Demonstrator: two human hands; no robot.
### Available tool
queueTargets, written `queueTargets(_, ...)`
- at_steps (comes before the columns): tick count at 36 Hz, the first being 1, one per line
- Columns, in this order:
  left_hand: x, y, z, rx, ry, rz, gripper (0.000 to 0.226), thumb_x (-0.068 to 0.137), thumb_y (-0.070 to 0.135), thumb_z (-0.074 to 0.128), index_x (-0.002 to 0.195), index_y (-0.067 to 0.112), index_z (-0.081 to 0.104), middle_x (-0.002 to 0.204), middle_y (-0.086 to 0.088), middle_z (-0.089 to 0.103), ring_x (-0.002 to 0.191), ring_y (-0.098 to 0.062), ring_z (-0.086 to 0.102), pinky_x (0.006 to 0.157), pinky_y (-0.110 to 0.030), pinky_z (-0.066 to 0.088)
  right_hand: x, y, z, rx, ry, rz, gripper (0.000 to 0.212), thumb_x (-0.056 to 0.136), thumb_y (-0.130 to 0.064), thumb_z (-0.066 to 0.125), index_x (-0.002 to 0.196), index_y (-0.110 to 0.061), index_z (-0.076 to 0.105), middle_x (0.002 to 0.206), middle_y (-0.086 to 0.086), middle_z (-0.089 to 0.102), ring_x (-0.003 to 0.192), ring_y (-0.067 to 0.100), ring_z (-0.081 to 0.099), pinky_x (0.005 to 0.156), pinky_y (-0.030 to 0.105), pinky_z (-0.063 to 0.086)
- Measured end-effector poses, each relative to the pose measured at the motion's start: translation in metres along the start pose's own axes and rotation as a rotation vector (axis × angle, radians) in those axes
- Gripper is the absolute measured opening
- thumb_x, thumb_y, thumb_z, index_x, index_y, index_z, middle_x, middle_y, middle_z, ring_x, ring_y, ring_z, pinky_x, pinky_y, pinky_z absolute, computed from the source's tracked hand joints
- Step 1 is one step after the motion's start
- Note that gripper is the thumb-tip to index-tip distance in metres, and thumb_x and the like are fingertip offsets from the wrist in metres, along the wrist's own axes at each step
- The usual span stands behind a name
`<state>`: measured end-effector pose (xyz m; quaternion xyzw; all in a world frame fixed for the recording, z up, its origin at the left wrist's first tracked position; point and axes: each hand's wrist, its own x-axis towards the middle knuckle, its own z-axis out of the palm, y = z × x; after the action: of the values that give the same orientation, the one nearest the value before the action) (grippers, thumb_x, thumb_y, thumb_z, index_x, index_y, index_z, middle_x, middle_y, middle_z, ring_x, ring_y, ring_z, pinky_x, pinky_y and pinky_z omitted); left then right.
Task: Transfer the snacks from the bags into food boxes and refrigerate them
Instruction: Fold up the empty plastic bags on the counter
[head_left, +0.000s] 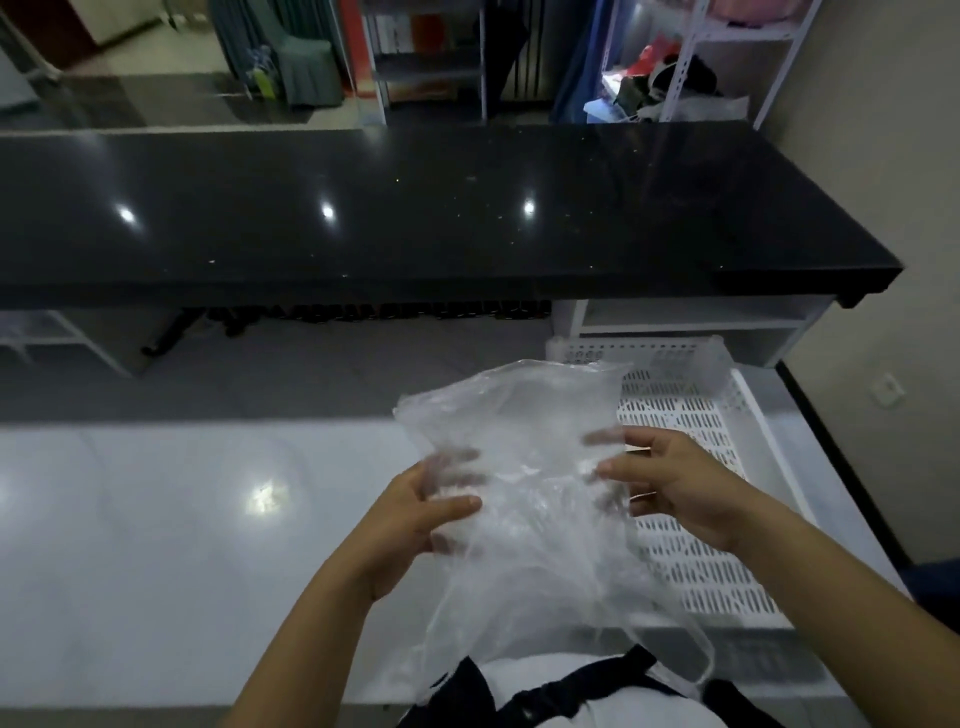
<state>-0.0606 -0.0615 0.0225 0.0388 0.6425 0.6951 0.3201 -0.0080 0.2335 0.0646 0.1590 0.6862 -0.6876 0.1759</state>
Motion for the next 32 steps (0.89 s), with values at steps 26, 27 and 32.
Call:
queueTargets(26, -0.082, -0.052, -0.081, -0.312, 0.27, -0.171, 0.05, 0.09, -0.006, 0.06, 0.138, 0.01, 0.057, 0.129, -0.023, 0.063, 0.111, -0.039, 0.057, 0.091, -0.043, 0.056, 0.072, 0.016, 0.115, -0.04, -0.163, 0.233, 0.028, 0.09, 0.006, 0.062, 0.111, -0.008, 0.072, 0.08, 0.01, 0.07, 0.059, 0.019, 0.063, 0.052, 0.023, 0.052)
queueTargets(27, -0.085, -0.047, -0.08, -0.307, 0.278, -0.126, 0.049, 0.09, -0.008, 0.059, 0.136, 0.01, 0.058, 0.13, -0.018, 0.064, 0.11, -0.037, 0.06, 0.086, -0.04, 0.059, 0.073, 0.013, 0.112, -0.018, -0.187, 0.197, 0.027, 0.091, 0.008, 0.06, 0.108, -0.009, 0.073, 0.082, 0.009, 0.072, 0.062, 0.018, 0.064, 0.052, 0.023, 0.053)
queueTargets(32, -0.094, -0.036, -0.085, -0.314, 0.292, 0.063, 0.024, 0.083, 0.002, 0.07, 0.107, 0.001, 0.074, 0.105, -0.021, 0.074, 0.095, -0.029, 0.072, 0.085, -0.038, 0.058, 0.081, 0.008, 0.102, -0.013, -0.206, 0.112, 0.023, 0.086, 0.017, 0.056, 0.105, 0.013, 0.067, 0.089, 0.018, 0.069, 0.076, 0.027, 0.065, 0.06, 0.029, 0.056)
